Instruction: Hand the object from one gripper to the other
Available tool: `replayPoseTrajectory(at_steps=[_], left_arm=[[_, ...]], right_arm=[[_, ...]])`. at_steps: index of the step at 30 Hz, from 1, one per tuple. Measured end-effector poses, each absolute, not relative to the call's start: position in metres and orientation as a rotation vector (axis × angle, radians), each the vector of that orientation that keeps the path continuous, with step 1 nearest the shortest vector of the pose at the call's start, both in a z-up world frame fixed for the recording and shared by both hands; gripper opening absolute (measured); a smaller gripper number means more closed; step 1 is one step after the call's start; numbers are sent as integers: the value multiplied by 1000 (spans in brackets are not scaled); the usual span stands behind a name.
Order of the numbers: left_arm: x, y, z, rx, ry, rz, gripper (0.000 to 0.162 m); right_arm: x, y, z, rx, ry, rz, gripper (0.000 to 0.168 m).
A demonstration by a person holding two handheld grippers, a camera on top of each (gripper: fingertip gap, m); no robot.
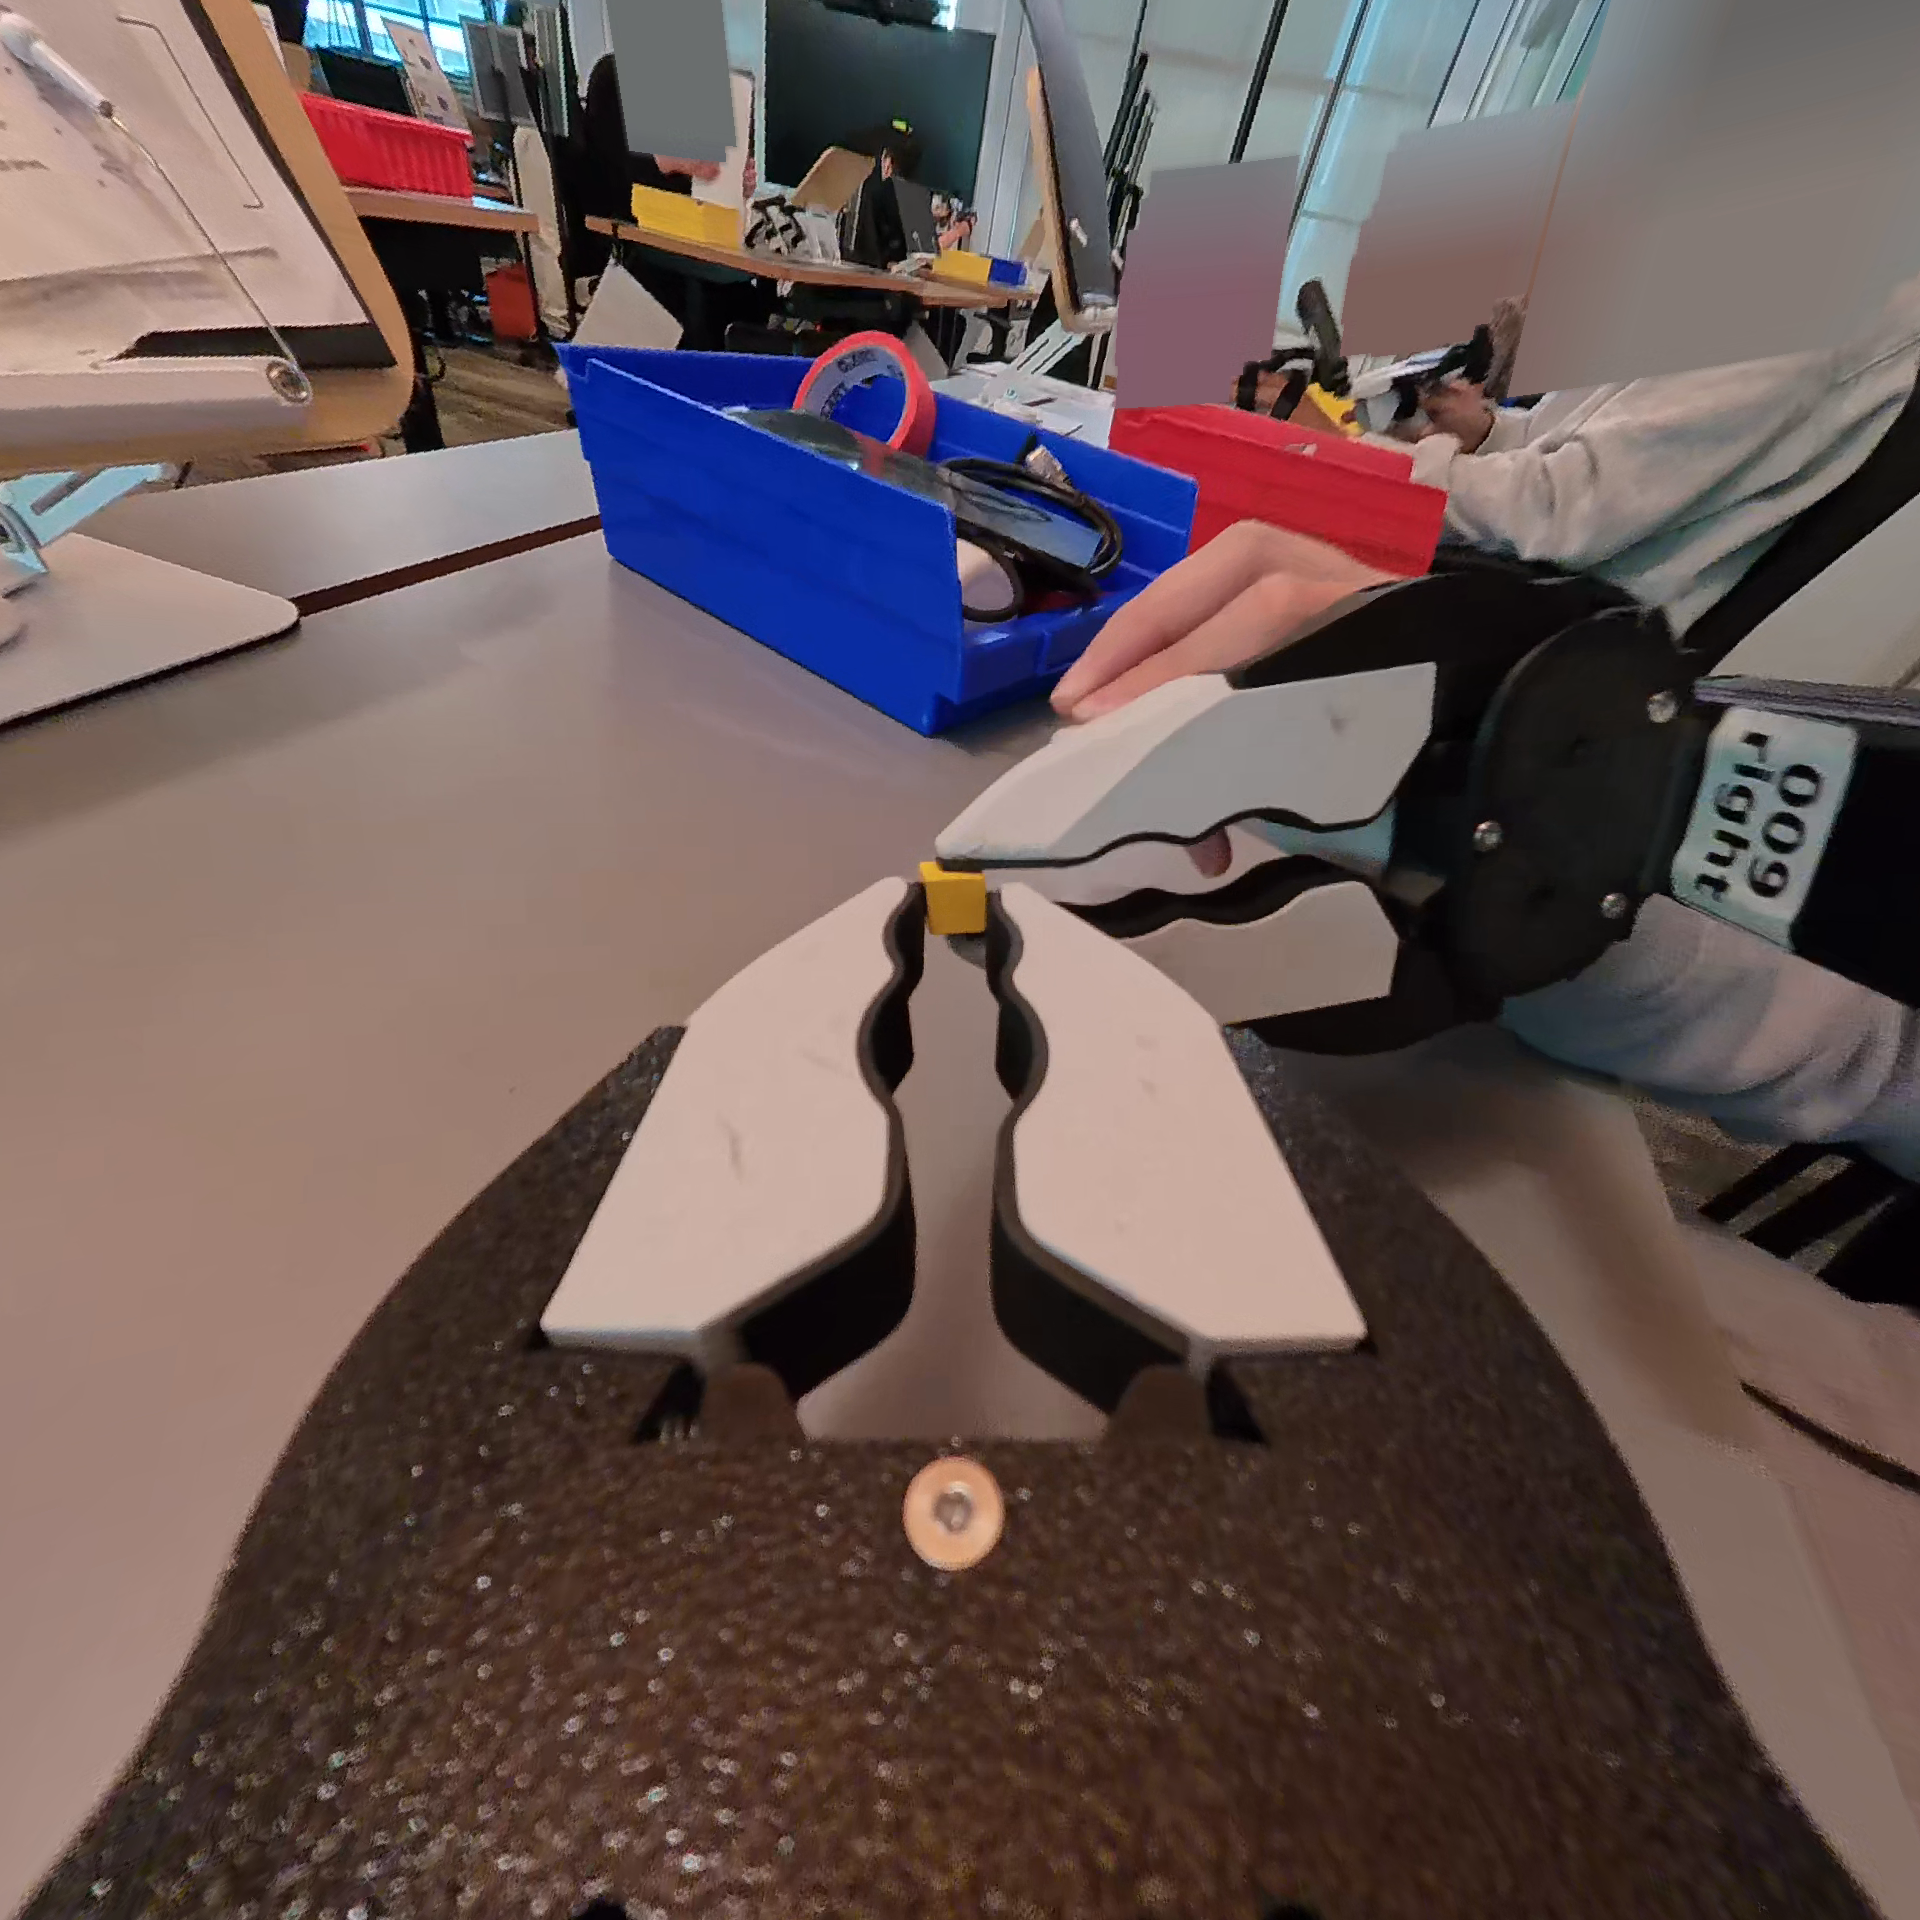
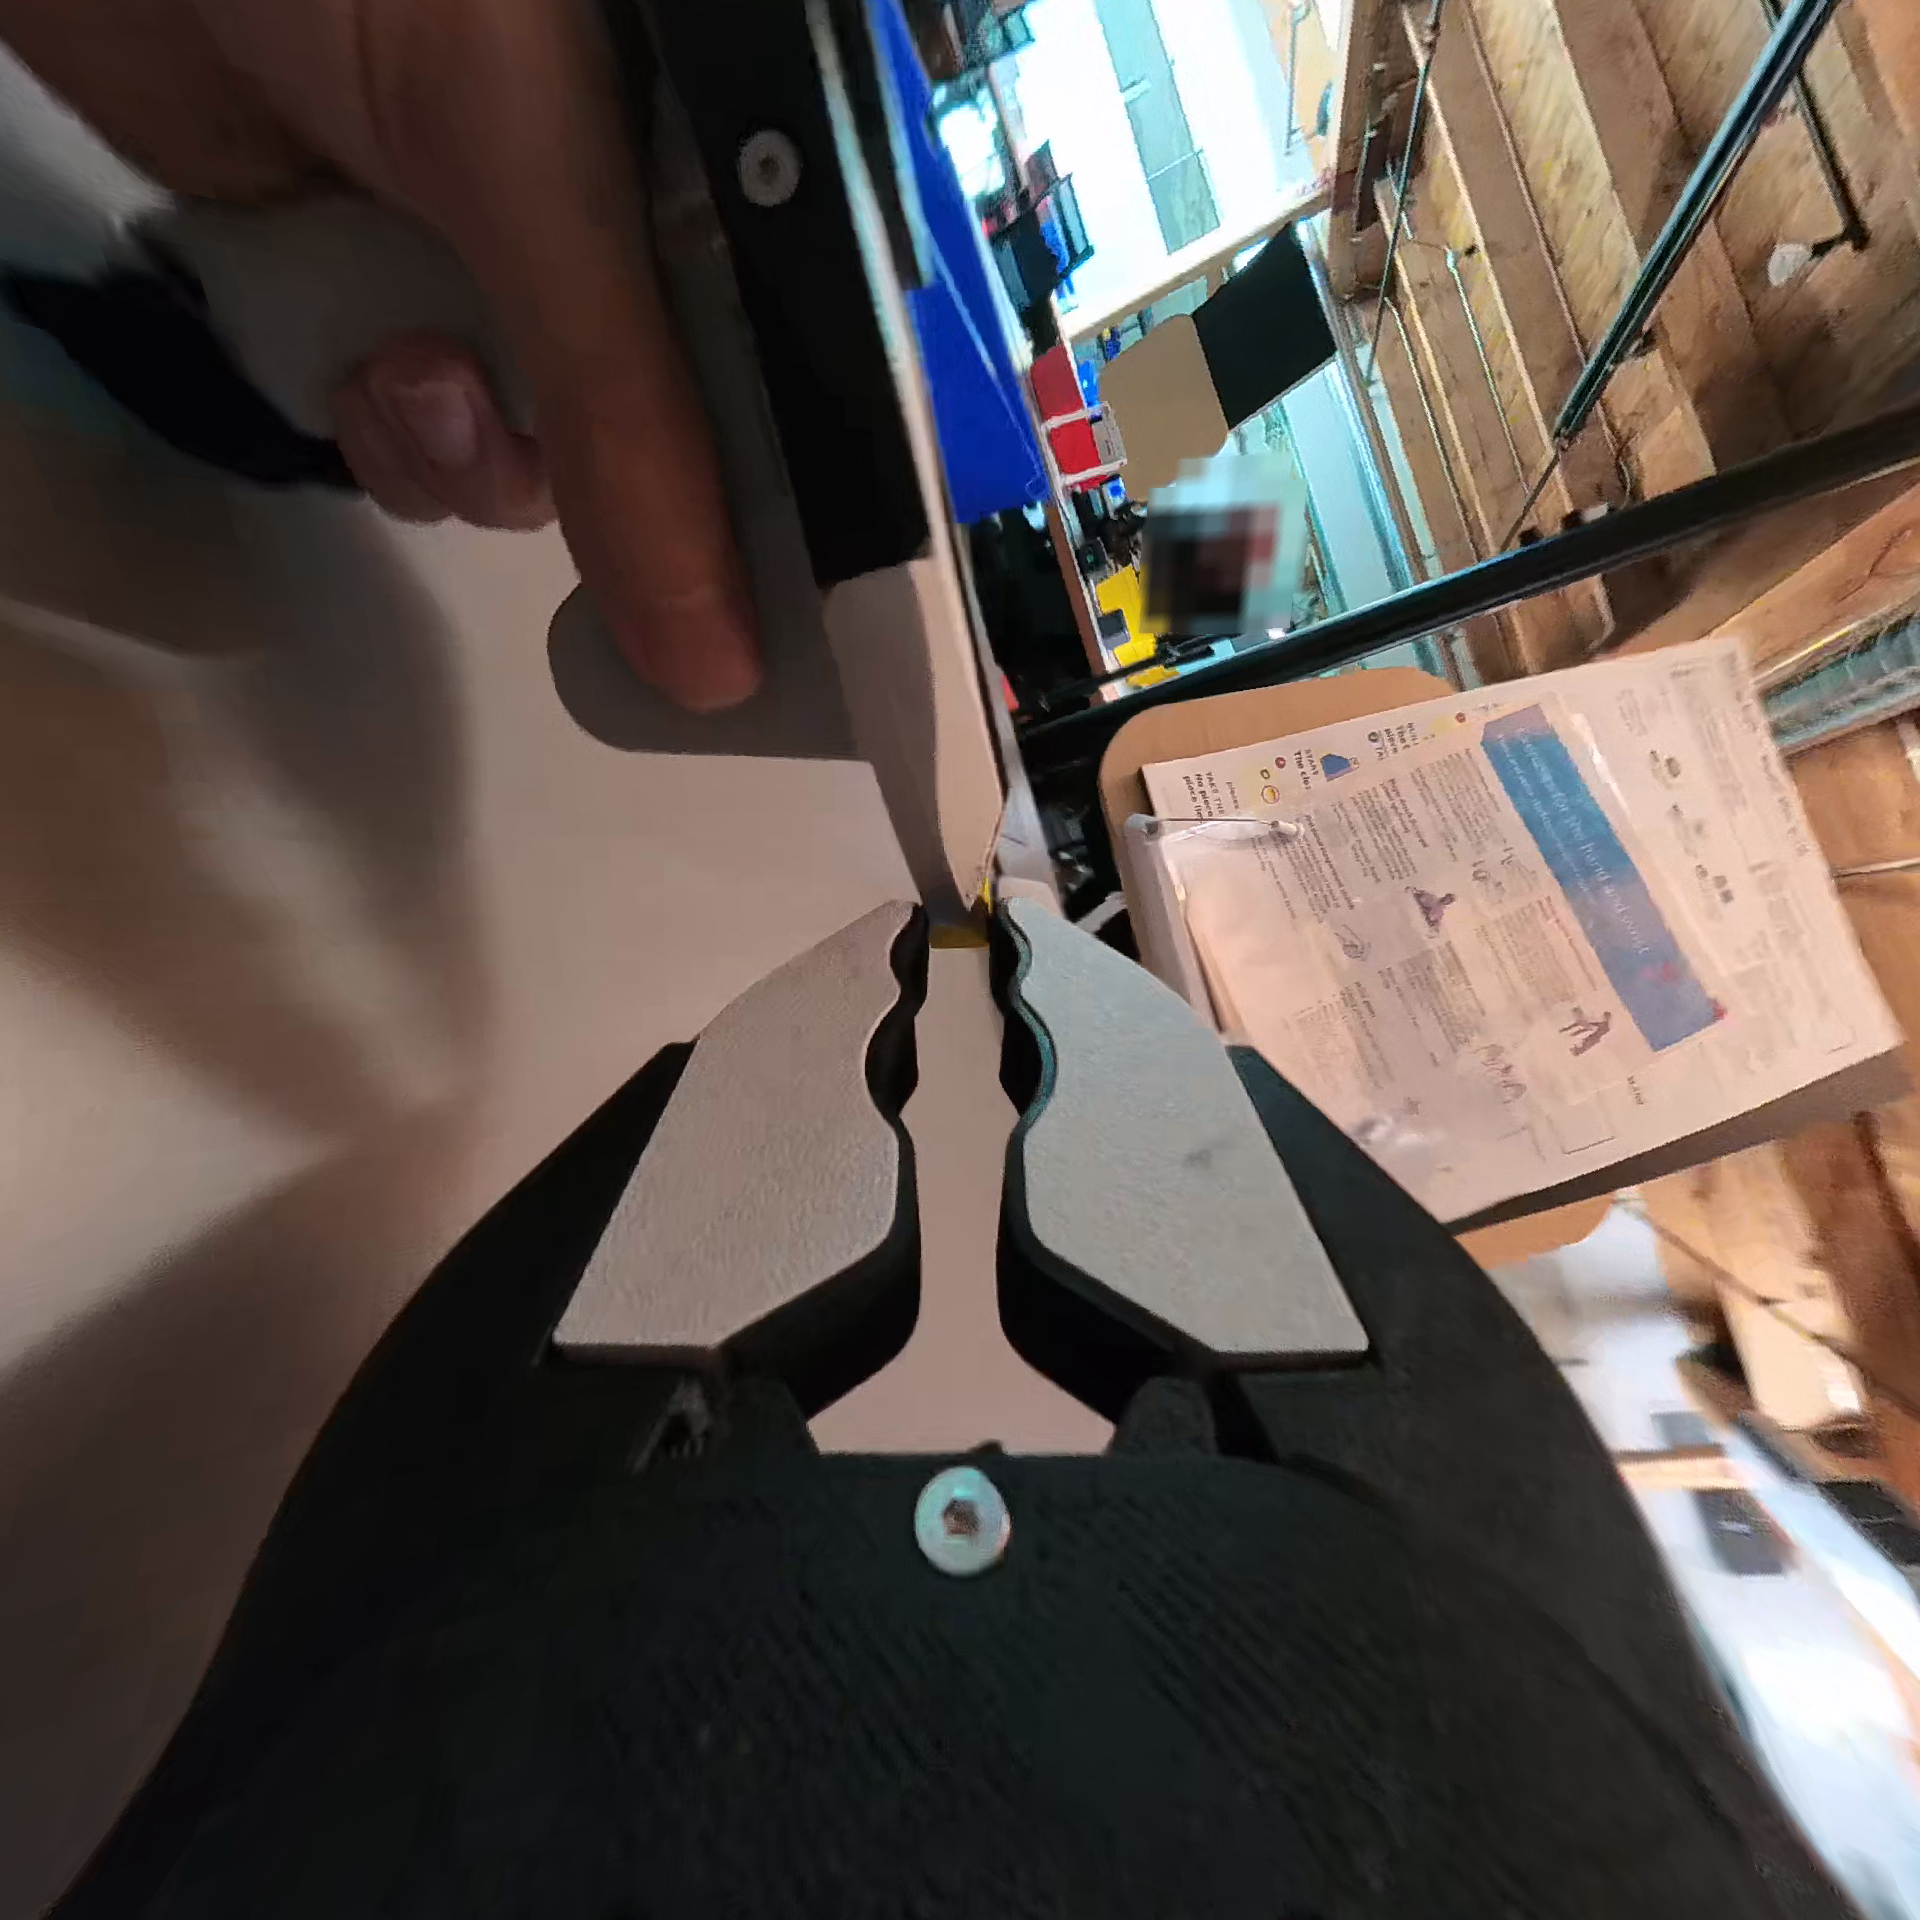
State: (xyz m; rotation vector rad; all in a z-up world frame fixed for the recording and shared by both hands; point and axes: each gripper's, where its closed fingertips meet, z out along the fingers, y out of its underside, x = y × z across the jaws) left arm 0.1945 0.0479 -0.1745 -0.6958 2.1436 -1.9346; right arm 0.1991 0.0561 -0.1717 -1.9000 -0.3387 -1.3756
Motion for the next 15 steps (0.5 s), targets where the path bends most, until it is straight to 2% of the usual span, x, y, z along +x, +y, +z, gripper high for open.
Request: replayPoseTrajectory(at_steps=[3, 8, 11, 15], left_arm=[[194, 51, -168, -709, 2108, -2021, 10], [192, 62, -148, -717, 2000, -2245, 10], [183, 63, -138, -685, 1987, -2420, 10], [171, 59, -133, -603, 2018, -2516, 10]], right_arm=[[198, 56, -165, -1831, -188, -1177, 13], [198, 55, -157, -1681, 146, -578, 42], [184, 53, -137, -1490, 243, -159, 37], [181, 42, -118, -1329, 288, 76, 25]])
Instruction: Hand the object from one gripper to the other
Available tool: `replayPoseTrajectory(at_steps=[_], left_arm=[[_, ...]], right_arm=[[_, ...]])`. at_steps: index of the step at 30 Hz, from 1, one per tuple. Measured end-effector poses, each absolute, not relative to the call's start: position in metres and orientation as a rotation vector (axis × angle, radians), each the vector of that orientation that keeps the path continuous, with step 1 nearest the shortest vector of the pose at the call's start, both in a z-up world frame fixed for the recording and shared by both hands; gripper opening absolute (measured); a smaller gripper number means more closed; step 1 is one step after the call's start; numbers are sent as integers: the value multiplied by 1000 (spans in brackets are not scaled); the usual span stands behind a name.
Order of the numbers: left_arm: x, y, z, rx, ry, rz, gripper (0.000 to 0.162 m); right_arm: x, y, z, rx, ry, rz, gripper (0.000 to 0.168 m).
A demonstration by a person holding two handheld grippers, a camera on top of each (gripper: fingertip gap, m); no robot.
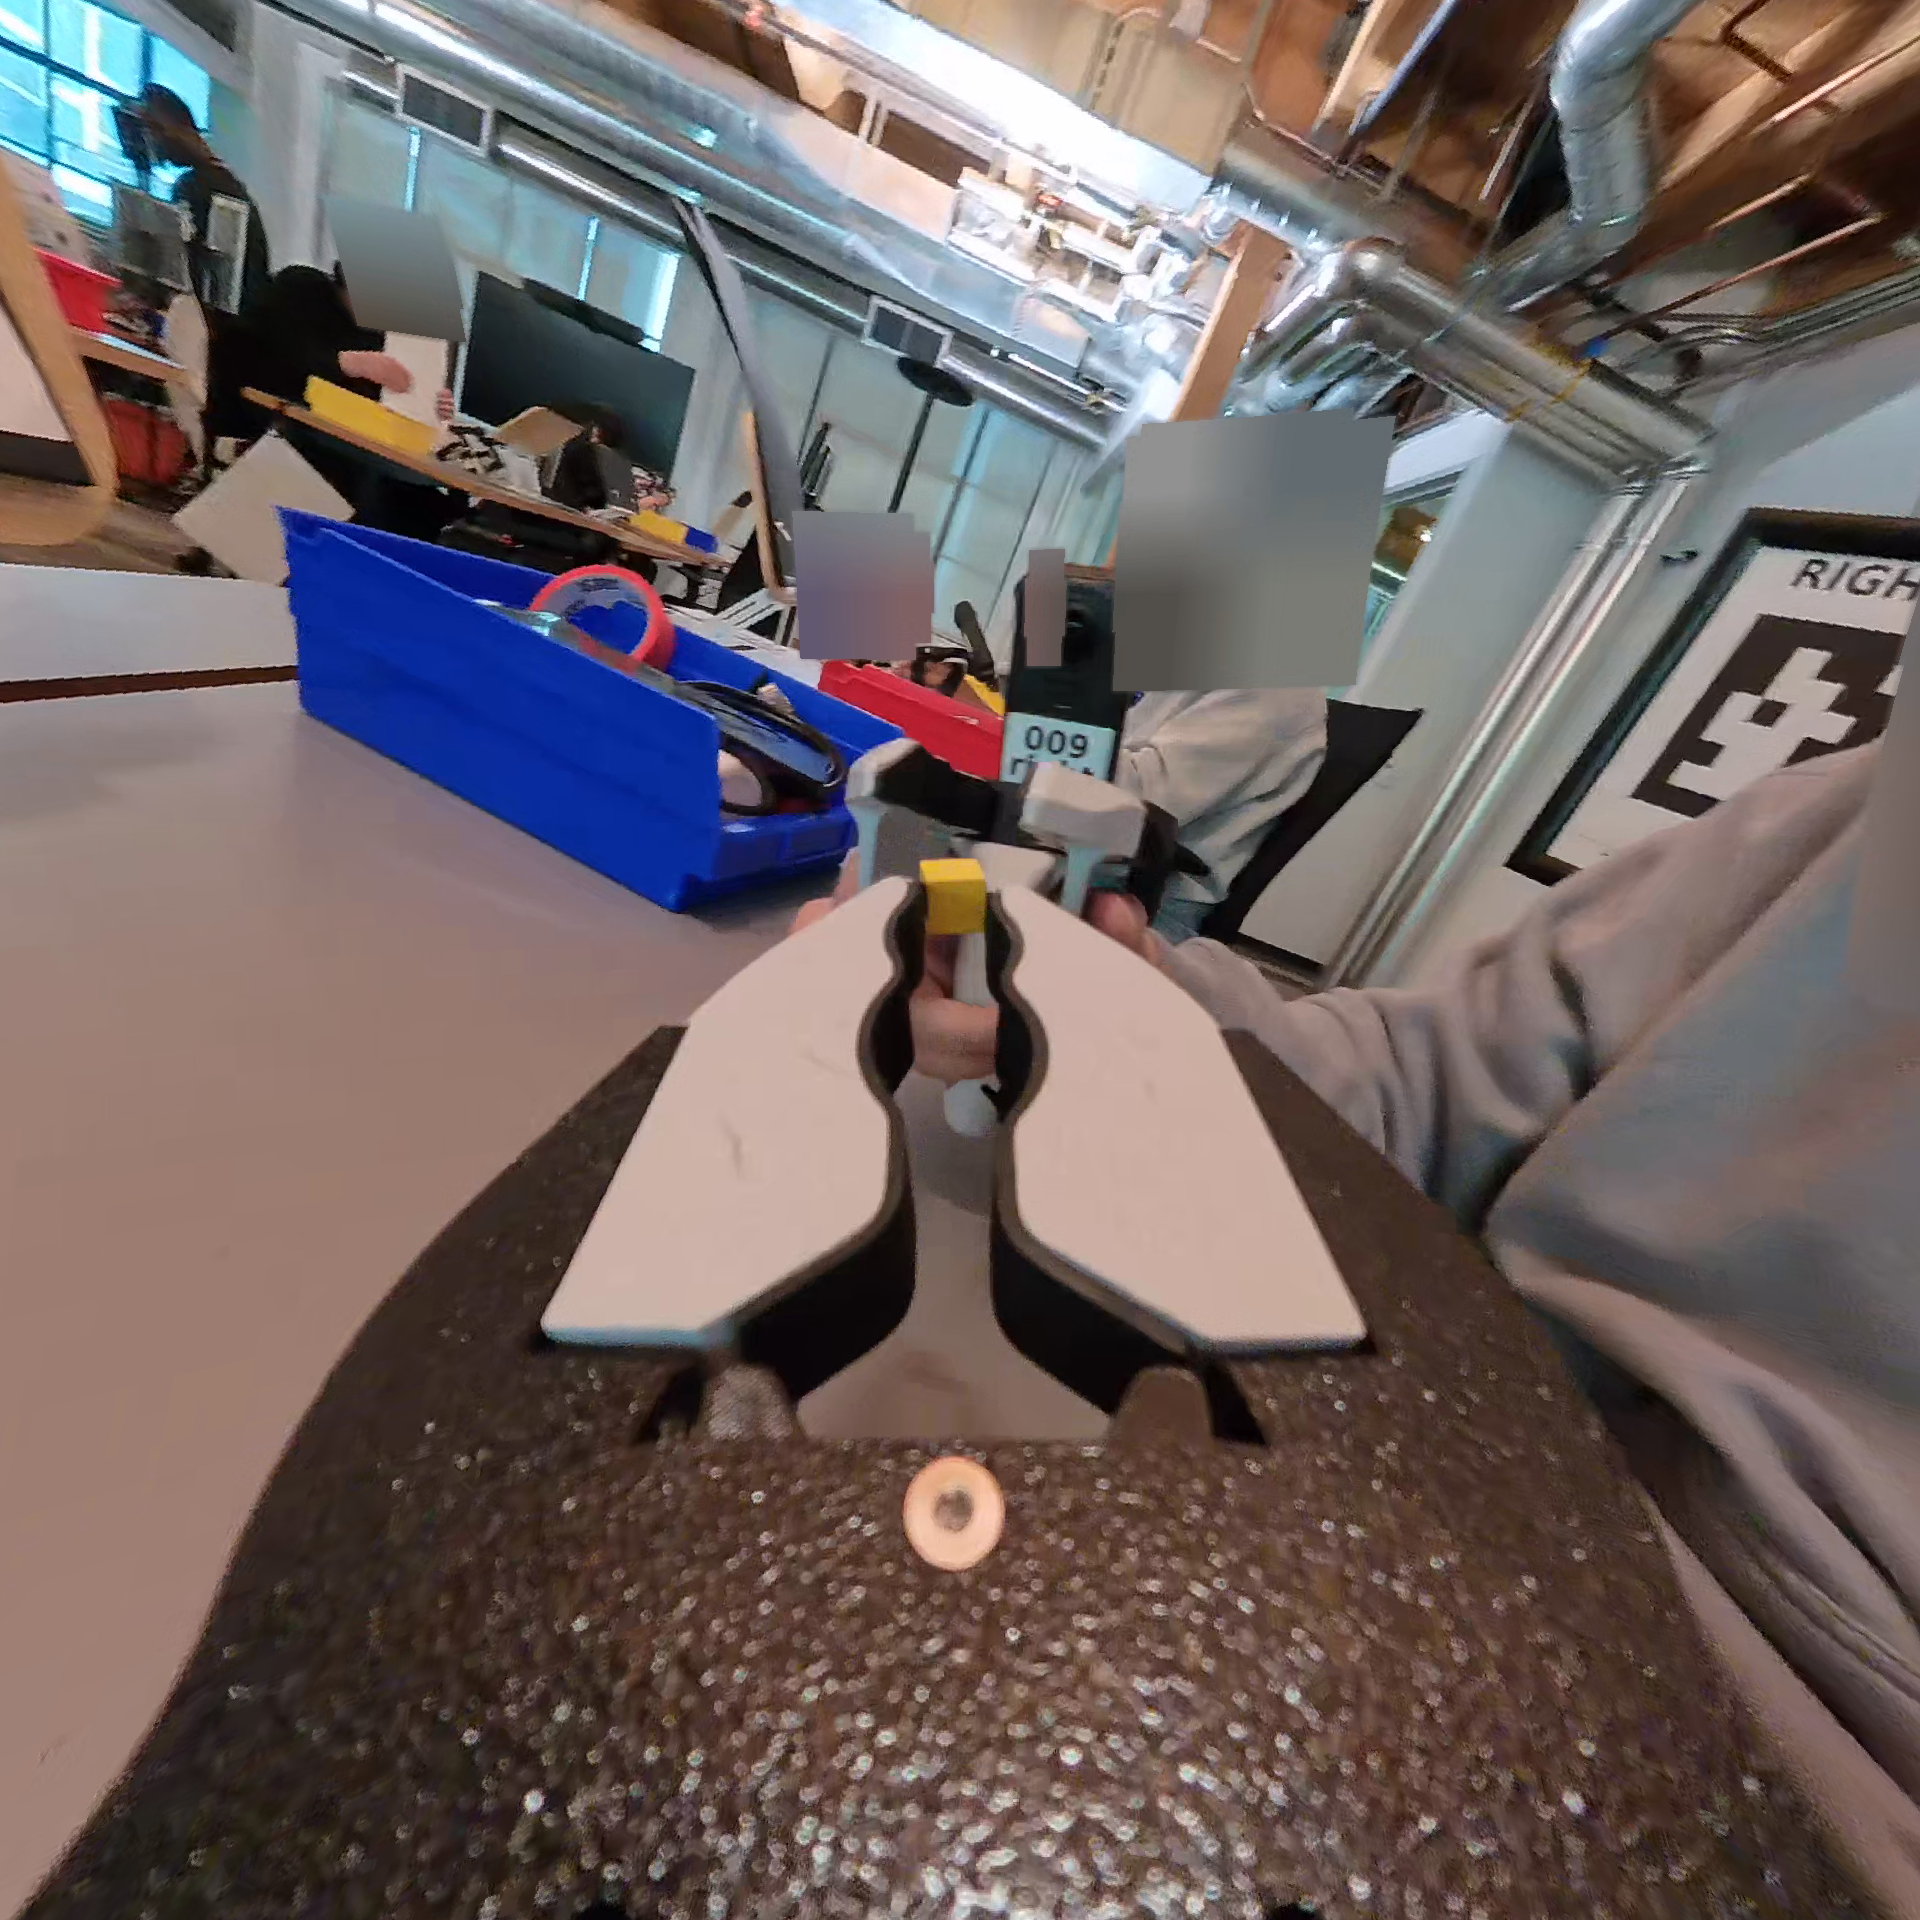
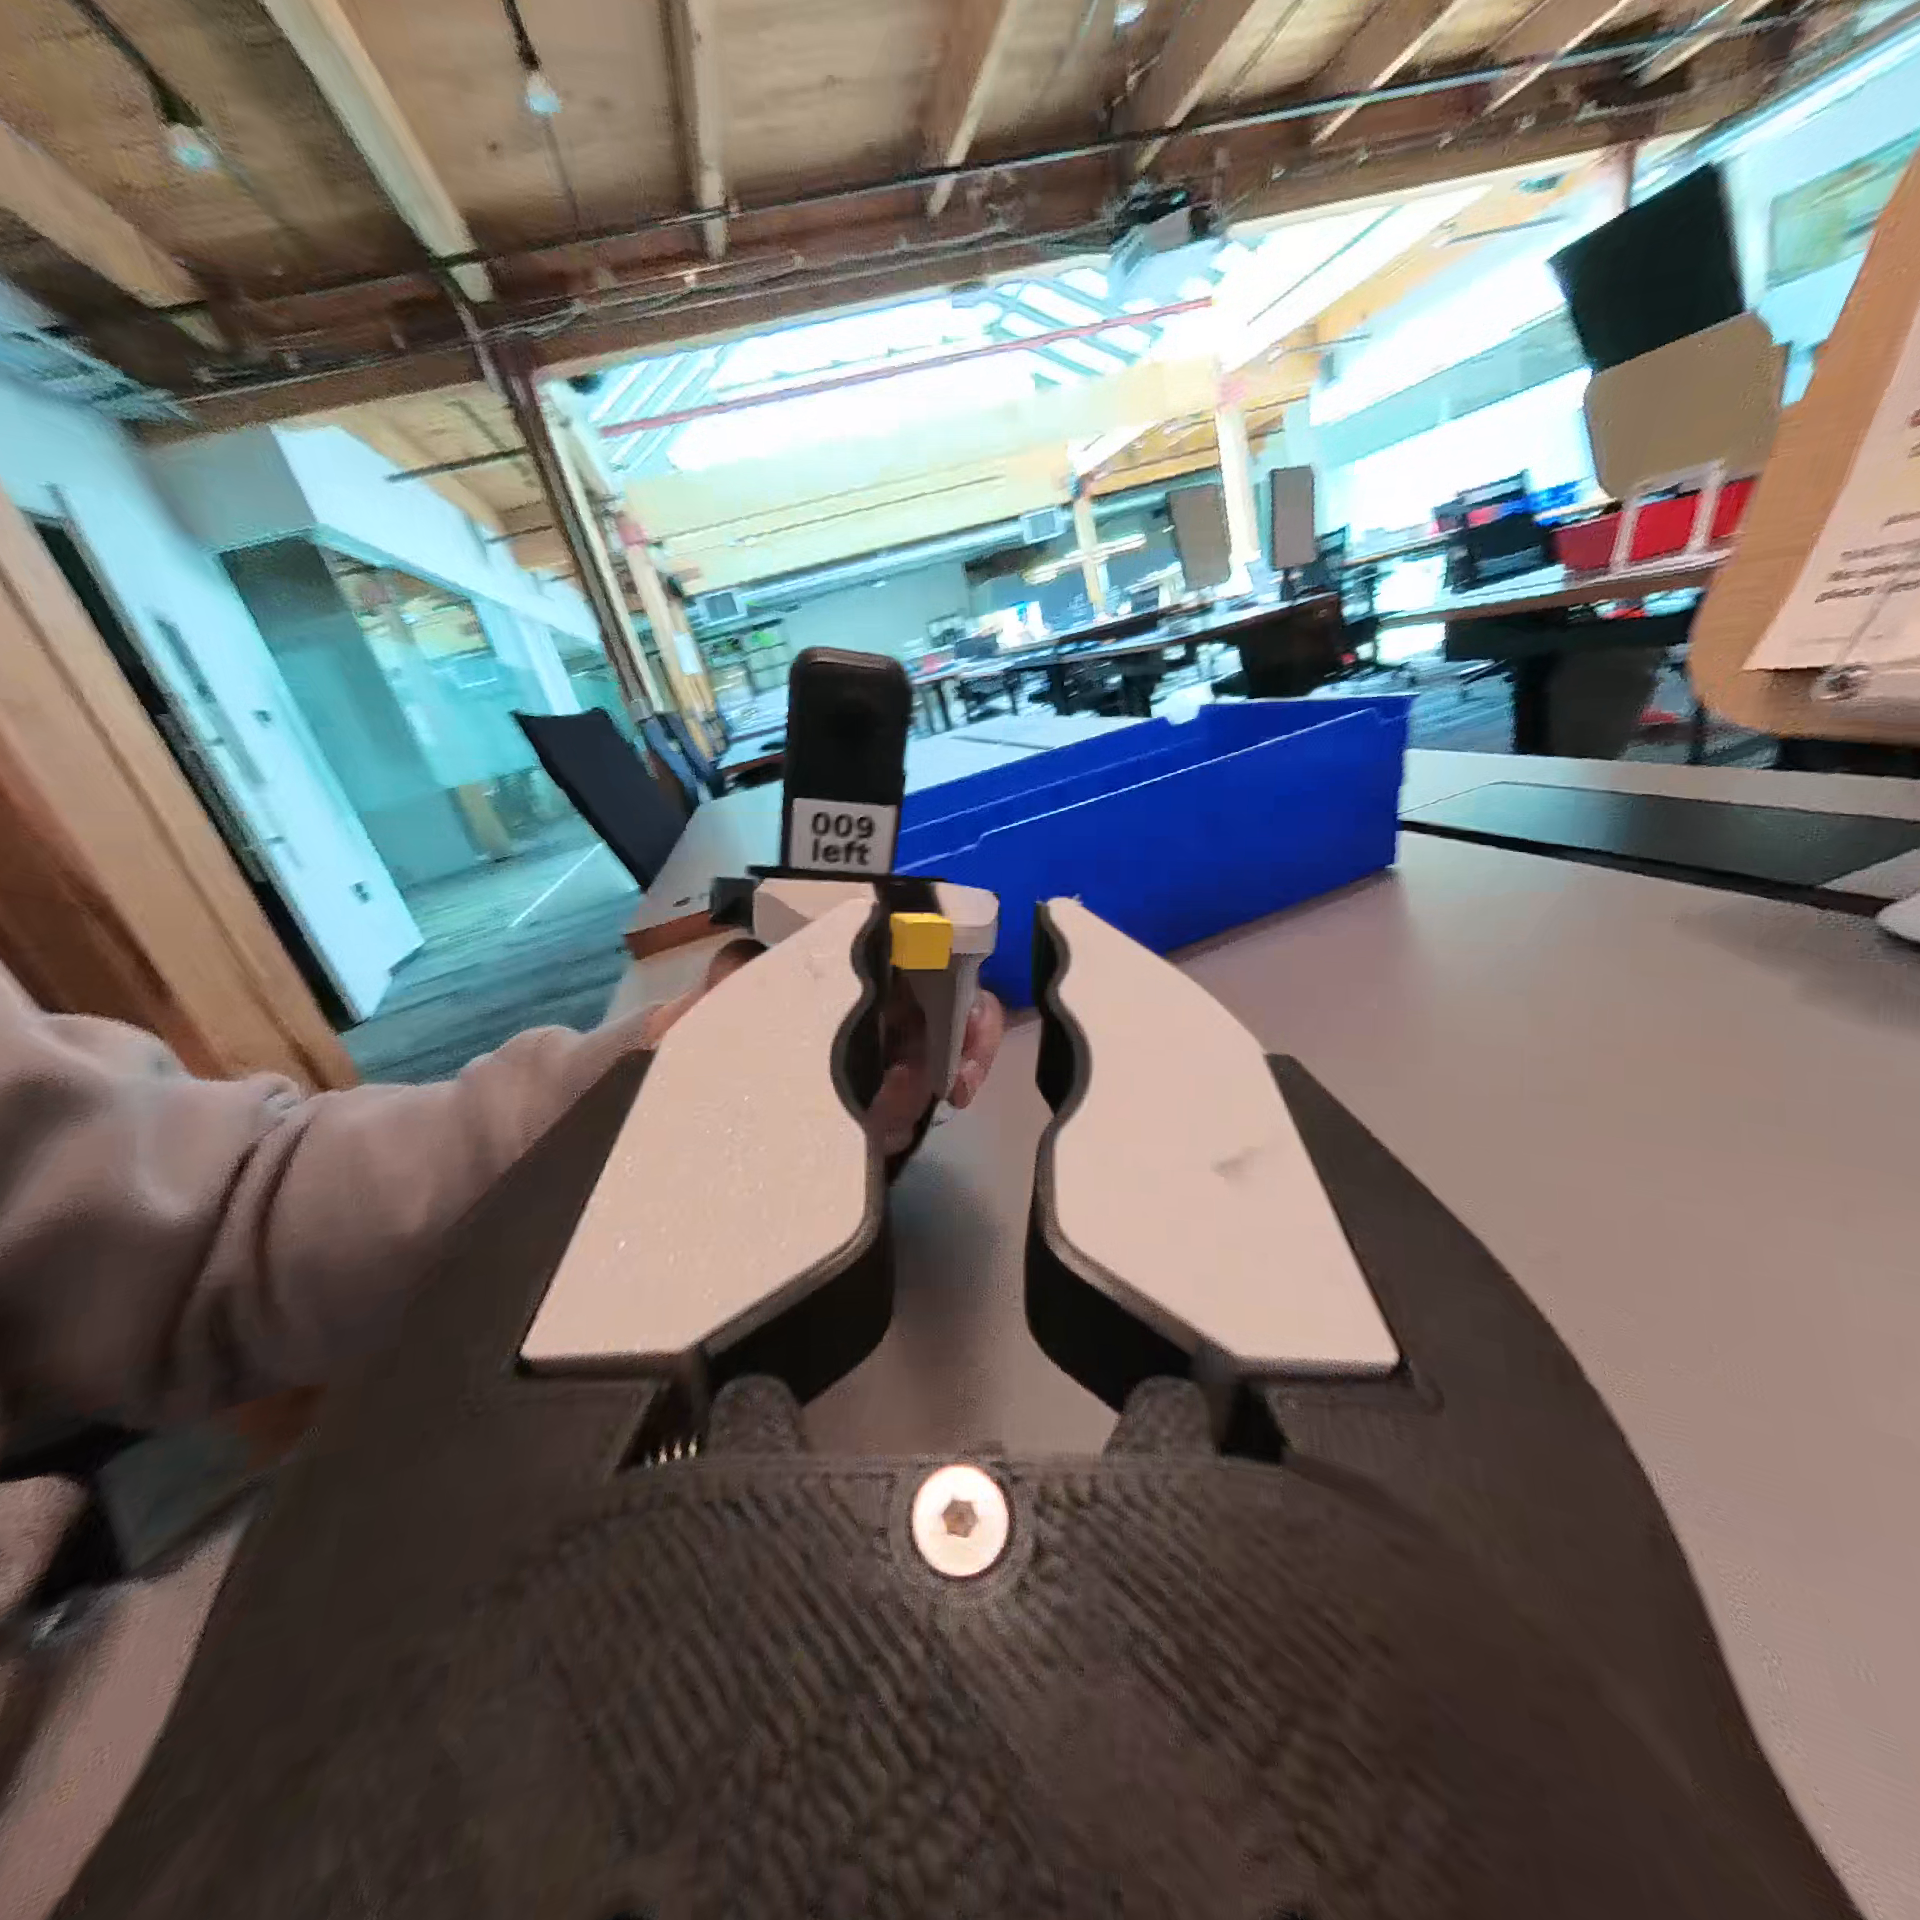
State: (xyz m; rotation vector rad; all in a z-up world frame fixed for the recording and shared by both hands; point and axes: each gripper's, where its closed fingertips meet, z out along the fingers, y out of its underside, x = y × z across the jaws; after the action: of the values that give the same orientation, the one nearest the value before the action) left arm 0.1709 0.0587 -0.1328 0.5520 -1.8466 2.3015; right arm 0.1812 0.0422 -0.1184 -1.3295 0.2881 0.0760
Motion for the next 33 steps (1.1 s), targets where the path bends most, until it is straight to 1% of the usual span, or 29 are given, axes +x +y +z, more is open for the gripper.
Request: replayPoseTrajectory(at_steps=[4, 12, 23, 27, 30, 33], left_arm=[[159, 51, -133, 437, -1903, 2282, 10], [156, 48, -137, 401, -1953, 2267, 10], [157, 47, -140, 407, -2000, 2257, 10], [168, 49, -143, 483, -2057, 2309, 10], [176, 51, -147, 567, -2066, 2305, 15], [180, 51, -149, 604, -2095, 2314, 15]], right_arm=[[165, 51, -126, -1402, 198, 113, 25], [159, 56, -131, -1436, 156, 104, 12], [161, 56, -133, -1482, 85, -27, 11], [171, 57, -136, -1518, 107, -165, 11], [184, 55, -141, -1590, 96, -418, 11], [198, 51, -152, -1703, 53, -719, 11]])
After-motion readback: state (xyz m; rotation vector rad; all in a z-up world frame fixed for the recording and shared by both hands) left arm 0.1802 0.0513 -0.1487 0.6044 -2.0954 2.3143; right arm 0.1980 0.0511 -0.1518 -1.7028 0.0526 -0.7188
